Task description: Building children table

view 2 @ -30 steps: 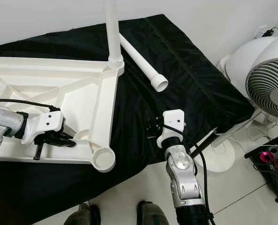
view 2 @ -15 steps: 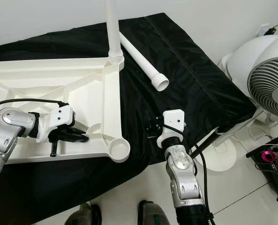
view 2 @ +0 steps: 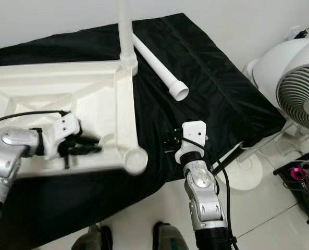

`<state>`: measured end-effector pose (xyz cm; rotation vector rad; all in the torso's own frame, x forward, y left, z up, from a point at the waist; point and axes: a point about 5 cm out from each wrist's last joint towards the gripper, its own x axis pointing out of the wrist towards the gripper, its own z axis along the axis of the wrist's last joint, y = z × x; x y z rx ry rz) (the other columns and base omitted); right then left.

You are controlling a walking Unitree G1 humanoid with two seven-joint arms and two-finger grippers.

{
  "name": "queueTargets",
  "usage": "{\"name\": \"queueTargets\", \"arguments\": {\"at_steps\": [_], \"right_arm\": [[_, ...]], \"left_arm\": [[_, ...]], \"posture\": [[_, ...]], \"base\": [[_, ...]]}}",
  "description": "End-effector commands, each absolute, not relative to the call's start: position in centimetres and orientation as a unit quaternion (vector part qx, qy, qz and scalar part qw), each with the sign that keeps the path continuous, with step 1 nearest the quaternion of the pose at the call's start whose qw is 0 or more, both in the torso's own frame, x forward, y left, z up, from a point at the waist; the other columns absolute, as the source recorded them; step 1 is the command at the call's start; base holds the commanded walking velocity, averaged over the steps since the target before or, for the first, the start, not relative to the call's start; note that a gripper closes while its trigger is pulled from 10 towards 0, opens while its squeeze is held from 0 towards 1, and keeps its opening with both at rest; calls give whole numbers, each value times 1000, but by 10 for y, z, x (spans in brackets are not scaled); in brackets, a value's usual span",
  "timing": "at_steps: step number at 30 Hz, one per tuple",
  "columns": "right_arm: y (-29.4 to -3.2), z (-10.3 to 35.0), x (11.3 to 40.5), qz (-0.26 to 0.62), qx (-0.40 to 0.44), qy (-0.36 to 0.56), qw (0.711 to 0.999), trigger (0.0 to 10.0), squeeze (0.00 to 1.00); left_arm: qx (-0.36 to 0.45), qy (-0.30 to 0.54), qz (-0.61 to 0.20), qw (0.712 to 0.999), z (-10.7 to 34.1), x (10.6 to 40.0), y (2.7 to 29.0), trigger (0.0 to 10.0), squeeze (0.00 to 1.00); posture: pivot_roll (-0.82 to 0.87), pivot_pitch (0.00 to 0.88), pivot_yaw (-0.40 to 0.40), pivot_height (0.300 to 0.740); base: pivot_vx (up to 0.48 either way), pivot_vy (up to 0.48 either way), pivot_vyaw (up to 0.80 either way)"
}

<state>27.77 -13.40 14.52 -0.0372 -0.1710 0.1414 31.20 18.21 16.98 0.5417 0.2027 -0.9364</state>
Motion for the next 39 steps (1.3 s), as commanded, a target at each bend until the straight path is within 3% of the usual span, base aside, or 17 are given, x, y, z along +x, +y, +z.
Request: {"name": "queueTargets", "arguments": {"at_steps": [1,15,27,28,33,34,39], "right_arm": [[-135,142,276,70,-20,-77,994,10000,0],[-134,141,277,74,-24,-76,994,10000,0],[-131,141,279,81,-24,-79,993,10000,0],[-131,141,279,81,-25,-79,993,10000,0],[-130,140,280,83,-25,-80,993,10000,0],[-129,140,280,83,-25,-80,993,10000,0],[-128,140,280,84,-24,-80,993,10000,0]], "left_arm": [[259,102,-439,854,169,309,189,10000,0],[243,93,-465,846,191,303,202,10000,0],[270,146,-401,863,172,303,211,10000,0],[253,147,-387,874,171,306,211,10000,1000],[251,158,-355,886,167,308,208,10000,1000],[254,160,-345,889,167,309,208,10000,0],[250,164,-307,904,166,314,208,10000,0]], "posture": [[-102,180,21,740],[-94,168,14,740],[-88,153,15,740],[-87,146,16,740],[-83,139,16,740],[-83,137,17,740],[-79,136,18,740]], "base": [[0,0,0],[0,0,0],[0,0,0],[0,0,0],[0,0,0],[0,0,0],[0,0,0]]}}
